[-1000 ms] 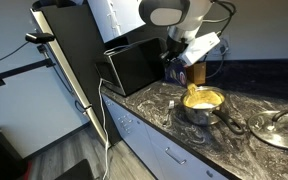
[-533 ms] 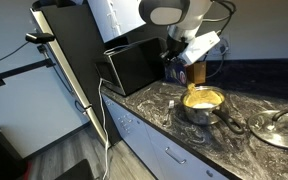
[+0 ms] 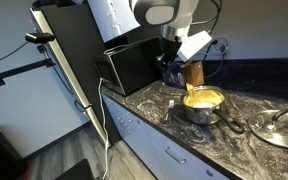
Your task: Pour the contents in the box into the pot
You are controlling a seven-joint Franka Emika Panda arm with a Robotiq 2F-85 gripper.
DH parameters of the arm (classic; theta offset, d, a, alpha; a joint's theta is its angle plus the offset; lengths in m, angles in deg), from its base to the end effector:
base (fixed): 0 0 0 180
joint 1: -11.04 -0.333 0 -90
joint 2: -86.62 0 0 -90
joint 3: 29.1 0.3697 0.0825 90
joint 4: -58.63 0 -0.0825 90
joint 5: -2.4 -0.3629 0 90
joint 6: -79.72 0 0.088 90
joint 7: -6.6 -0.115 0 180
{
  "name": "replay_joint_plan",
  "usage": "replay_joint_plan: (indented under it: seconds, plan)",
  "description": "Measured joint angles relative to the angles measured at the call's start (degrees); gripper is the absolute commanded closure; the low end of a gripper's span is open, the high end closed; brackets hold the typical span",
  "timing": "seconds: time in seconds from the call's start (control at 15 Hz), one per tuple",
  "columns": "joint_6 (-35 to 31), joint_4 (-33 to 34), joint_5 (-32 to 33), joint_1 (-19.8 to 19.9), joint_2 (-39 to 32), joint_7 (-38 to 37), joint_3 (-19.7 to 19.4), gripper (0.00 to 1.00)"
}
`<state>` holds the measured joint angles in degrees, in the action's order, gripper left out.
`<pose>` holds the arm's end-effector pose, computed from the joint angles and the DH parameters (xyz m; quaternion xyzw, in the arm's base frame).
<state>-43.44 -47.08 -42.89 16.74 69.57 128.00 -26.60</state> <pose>0.6344 -0.0037 0.4335 -0.6532 -0.6819 -0.2923 0.1509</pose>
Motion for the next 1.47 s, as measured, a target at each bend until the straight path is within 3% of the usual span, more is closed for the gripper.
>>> replay_joint_plan:
  seconds: [0.47,1.47]
  plan:
    - [-5.2,0.0,20.0,-6.3,1.3,-10.1,1.0,0.78]
    - [-10.5,-0.6,72.7,-17.9,-1.1,-38.3,3.1,0.78]
